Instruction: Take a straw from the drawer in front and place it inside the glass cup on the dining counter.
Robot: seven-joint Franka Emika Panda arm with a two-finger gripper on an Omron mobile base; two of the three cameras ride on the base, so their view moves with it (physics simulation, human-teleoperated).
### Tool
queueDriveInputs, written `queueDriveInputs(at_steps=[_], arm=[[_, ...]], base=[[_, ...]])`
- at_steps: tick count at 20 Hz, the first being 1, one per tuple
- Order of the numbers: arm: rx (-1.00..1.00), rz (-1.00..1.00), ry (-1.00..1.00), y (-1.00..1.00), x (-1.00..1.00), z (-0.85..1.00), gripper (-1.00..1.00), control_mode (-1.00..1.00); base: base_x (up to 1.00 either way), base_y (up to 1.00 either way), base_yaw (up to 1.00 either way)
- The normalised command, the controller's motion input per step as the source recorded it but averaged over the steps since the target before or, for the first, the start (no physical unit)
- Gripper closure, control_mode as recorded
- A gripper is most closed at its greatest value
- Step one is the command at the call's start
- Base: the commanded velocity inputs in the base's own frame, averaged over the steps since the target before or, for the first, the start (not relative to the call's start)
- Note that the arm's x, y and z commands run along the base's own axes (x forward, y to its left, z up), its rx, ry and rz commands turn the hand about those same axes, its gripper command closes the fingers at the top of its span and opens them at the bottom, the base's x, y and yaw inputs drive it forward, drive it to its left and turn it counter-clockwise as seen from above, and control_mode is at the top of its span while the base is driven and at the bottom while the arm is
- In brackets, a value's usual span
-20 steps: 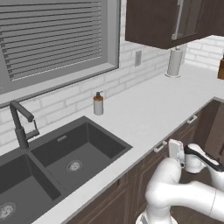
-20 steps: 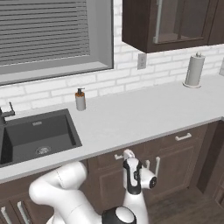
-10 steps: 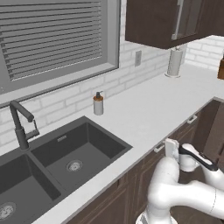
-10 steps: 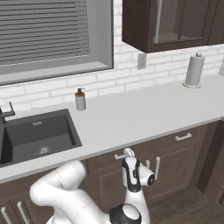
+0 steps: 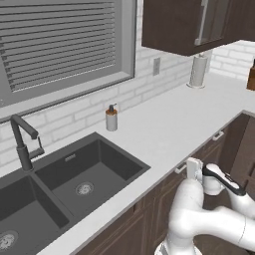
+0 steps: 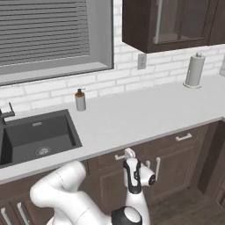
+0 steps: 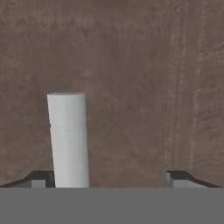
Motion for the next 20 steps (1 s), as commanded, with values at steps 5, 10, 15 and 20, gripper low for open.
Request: queueDriveInputs(at_steps=[5,10,15,20], arm=[[-0.01,-0.01,0.05,0.00,0.02,-0.22,1.00,-1.00],[-0.01,0.00,0.04,-0.03,0.00,-0.14,1.00,-1.00],[0.00,0.00,0.05,-0.25,-0.31,0.00,1.00,-1.00],[0.00,0.00,0.01,-0.64,-0.70,0.00,1.00,-1.00]], base=[[0.00,0.00,0.00],[0.00,0.00,0.00],[0.00,0.00,0.00],[0.00,0.00,0.00]])
